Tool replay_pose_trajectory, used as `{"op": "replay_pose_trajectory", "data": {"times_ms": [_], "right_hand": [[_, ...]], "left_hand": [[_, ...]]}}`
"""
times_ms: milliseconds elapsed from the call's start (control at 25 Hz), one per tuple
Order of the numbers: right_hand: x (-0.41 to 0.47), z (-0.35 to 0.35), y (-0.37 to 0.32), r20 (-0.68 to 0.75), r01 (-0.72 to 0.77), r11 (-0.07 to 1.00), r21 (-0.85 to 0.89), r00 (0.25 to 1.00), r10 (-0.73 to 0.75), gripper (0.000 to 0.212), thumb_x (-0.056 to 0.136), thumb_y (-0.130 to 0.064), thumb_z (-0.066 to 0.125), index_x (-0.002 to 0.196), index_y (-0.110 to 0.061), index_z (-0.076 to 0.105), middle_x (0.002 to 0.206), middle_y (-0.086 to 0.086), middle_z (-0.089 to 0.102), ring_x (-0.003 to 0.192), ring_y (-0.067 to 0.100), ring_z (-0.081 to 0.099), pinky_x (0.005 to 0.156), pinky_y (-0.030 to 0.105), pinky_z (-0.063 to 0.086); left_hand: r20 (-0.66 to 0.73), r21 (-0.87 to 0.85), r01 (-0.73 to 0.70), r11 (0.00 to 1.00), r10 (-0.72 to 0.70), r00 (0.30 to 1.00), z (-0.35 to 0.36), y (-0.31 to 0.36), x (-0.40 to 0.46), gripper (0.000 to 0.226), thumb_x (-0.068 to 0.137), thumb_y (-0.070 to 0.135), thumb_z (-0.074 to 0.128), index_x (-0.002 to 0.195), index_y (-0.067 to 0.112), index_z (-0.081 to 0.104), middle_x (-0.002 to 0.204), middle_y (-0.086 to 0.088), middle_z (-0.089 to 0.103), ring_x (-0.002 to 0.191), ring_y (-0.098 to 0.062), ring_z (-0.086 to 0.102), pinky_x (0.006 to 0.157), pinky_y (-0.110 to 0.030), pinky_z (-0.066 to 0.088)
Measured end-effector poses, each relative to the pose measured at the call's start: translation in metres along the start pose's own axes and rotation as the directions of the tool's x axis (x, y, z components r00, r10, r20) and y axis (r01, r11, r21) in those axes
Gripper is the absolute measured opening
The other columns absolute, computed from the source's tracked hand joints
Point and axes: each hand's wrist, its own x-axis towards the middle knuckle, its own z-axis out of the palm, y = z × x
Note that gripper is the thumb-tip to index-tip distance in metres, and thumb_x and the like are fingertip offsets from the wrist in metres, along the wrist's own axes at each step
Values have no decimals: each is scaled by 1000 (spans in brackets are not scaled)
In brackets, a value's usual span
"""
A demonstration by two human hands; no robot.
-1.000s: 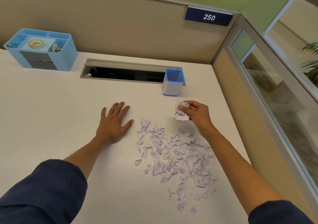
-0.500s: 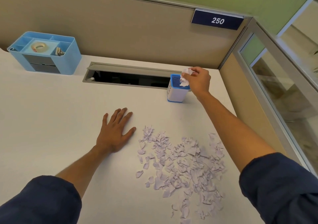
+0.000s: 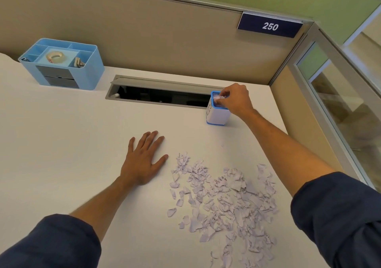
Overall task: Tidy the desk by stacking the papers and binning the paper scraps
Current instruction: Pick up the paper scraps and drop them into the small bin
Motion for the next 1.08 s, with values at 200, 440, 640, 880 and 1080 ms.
{"op": "replay_pose_trajectory", "data": {"times_ms": [200,440,640,880,1080], "right_hand": [[5,-10,-4,-38,18,1000,-21,999,-19,39,83,-33,73,112,-8,67,106,7,69,88,15,57,68,27,48],[-35,-18,5,-256,108,987,118,964,-75,21,89,-27,58,102,-17,71,97,-1,73,84,11,65,73,27,54],[-113,25,49,-185,-37,980,196,980,74,33,94,-31,56,121,-13,63,114,4,70,101,19,67,88,27,50],[-186,75,44,313,8,1000,1,950,-8,67,99,-54,29,154,-17,16,162,-4,2,149,12,0,120,36,5],[-217,63,45,197,78,997,25,977,-81,60,98,-55,37,148,-22,34,157,-7,25,144,11,23,118,34,18]], "left_hand": [[3,1,0,1000,0,1000,0,0,0,65,96,63,23,154,33,20,164,10,11,151,-12,3,121,-46,-1],[13,1,0,1000,0,1000,-1,0,0,66,96,64,22,154,34,19,164,10,10,151,-11,2,121,-47,-2],[10,-10,-5,1000,5,1000,-1,0,-1,67,95,65,20,154,34,19,164,9,11,151,-11,2,121,-47,-3],[-7,-16,-11,1000,10,1000,-1,0,-1,67,94,65,21,153,33,23,163,8,14,151,-14,6,120,-48,-1],[-20,-18,-13,1000,12,1000,-1,1,-2,67,94,65,22,152,32,26,163,6,17,151,-15,9,120,-49,0]]}}
